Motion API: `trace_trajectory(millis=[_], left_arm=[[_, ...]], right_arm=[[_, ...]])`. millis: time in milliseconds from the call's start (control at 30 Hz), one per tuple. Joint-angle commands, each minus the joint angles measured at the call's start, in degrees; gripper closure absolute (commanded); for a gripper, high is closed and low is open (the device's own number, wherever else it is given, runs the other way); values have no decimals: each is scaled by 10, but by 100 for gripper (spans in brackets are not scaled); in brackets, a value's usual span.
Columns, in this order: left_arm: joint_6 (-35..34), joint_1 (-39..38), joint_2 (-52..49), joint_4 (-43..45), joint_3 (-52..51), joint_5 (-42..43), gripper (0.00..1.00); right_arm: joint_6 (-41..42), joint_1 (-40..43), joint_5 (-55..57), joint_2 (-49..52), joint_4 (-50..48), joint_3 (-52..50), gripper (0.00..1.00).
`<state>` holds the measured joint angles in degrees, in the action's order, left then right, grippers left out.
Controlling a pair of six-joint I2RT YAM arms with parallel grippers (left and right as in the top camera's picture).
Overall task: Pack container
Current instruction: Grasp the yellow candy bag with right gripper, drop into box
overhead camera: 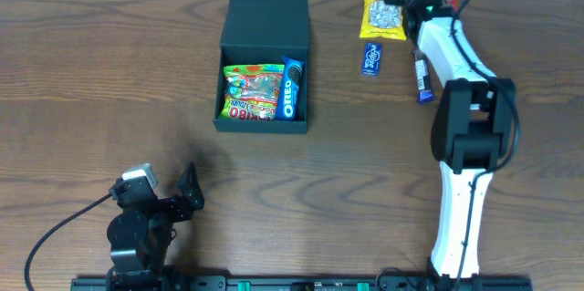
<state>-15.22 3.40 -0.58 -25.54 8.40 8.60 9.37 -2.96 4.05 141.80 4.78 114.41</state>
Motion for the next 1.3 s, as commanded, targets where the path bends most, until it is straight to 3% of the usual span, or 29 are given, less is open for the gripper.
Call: trace_trajectory(millis=[0,667,867,933,1000,1100,1267], left_arm=[[-2,3,3,-3,-10,-1,5],[-2,3,3,-3,-10,-1,5],[-2,3,3,-3,-10,-1,5],[-2,3,3,-3,-10,-1,5],[-2,3,3,-3,-10,-1,5],[-2,3,3,-3,-10,-1,5],[-2,3,3,-3,-10,-1,5]], right_arm=[[-8,-2,0,17,-12,3,5],[-7,-11,-50,74,17,3,14],[-6,-11,-49,75,25,3,43],[-4,-11,-49,75,28,3,76],[9,-11,-49,75,27,4,87],[14,-11,-52,72,40,17,99],[13,-15,-52,29,56,35,98]])
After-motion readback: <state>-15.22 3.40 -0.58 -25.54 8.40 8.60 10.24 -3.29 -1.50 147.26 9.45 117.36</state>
